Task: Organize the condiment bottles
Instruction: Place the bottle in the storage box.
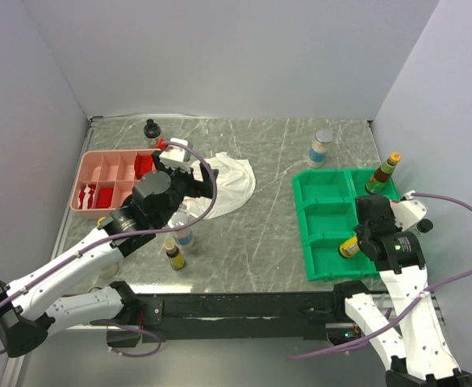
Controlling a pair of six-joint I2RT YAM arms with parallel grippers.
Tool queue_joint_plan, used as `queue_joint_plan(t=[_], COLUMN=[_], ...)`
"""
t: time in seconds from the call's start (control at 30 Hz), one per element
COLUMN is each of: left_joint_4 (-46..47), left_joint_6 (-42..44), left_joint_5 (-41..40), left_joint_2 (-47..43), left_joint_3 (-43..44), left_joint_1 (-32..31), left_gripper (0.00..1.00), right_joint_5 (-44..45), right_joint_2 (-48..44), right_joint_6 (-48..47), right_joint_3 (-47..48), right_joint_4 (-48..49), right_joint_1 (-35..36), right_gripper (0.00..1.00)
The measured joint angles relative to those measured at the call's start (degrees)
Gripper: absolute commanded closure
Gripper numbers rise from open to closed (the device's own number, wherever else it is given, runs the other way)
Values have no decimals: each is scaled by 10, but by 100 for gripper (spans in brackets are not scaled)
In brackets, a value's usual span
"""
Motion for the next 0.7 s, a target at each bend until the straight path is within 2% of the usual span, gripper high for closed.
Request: queue_joint_plan(t=[0.4,0.7], left_joint_4=[0,0], left_joint_6=[2,2], left_joint_5=[-12,-24], left_joint_2=[0,0], left_joint_3=[-3,-3], left_joint_1=[-24,-34], left_gripper=[3,3], right_joint_5=[65,78], right_joint_2=[-67,-12], right_joint_6=[85,119], right_joint_3=[-2,-17], right_joint_4=[-19,-22], right_joint_1=[0,0], right_gripper=[100,100])
